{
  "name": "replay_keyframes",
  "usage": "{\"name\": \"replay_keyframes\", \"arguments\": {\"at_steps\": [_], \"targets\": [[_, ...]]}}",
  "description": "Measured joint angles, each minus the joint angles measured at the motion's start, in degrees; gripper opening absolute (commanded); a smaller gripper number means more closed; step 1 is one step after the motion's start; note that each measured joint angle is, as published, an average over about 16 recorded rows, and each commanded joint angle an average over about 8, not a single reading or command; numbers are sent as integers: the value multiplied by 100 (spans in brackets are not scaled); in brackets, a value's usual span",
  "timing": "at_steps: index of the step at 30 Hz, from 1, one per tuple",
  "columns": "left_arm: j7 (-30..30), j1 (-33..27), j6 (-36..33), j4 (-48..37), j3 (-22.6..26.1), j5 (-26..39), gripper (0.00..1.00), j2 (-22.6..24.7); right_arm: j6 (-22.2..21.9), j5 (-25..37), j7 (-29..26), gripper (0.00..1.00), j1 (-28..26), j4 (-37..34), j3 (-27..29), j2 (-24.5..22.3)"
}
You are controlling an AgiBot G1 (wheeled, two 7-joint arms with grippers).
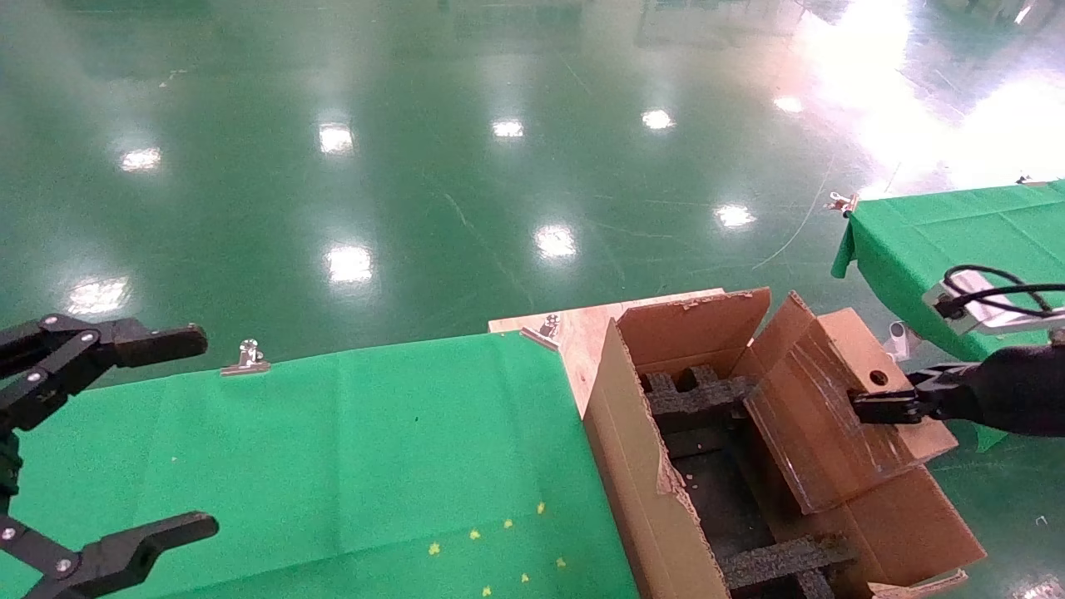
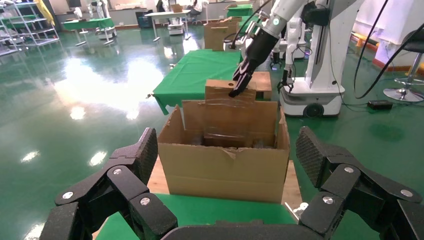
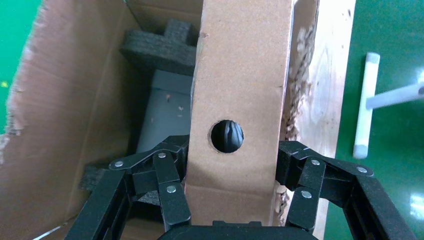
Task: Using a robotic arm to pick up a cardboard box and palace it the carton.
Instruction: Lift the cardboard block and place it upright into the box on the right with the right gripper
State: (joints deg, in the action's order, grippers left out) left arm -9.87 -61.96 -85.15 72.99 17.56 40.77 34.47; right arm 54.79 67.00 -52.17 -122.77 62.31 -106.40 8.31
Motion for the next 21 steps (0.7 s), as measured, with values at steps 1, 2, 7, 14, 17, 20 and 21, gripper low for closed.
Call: {"name": "replay_keyframes", "arguments": {"at_steps": [1,2,7,14,17,20,21], "targets": [[0,0,0,0,0,0,100,0,-76,6,-54,0,41,20,-27,6],[0,0,0,0,1,0,100,0,-154,14,-108,0,84,40,-54,12],[1,-1,0,-1,2,-1,100,0,-553,42,-338,0,304,120,-190,45],[2,-1,1,-1,3,-2,100,-1,-1060,-30,-526,0,636,147,-362,155],[2,-1,1,-1,4,-2,100,-1,-1267,-95,-571,0,793,122,-429,237],[2,-1,1,-1,5,-3,100,-2,-1471,-175,-601,0,960,73,-492,343],[2,-2,1,-1,5,-3,100,-2,-1538,-202,-605,0,1018,51,-511,384]]}}
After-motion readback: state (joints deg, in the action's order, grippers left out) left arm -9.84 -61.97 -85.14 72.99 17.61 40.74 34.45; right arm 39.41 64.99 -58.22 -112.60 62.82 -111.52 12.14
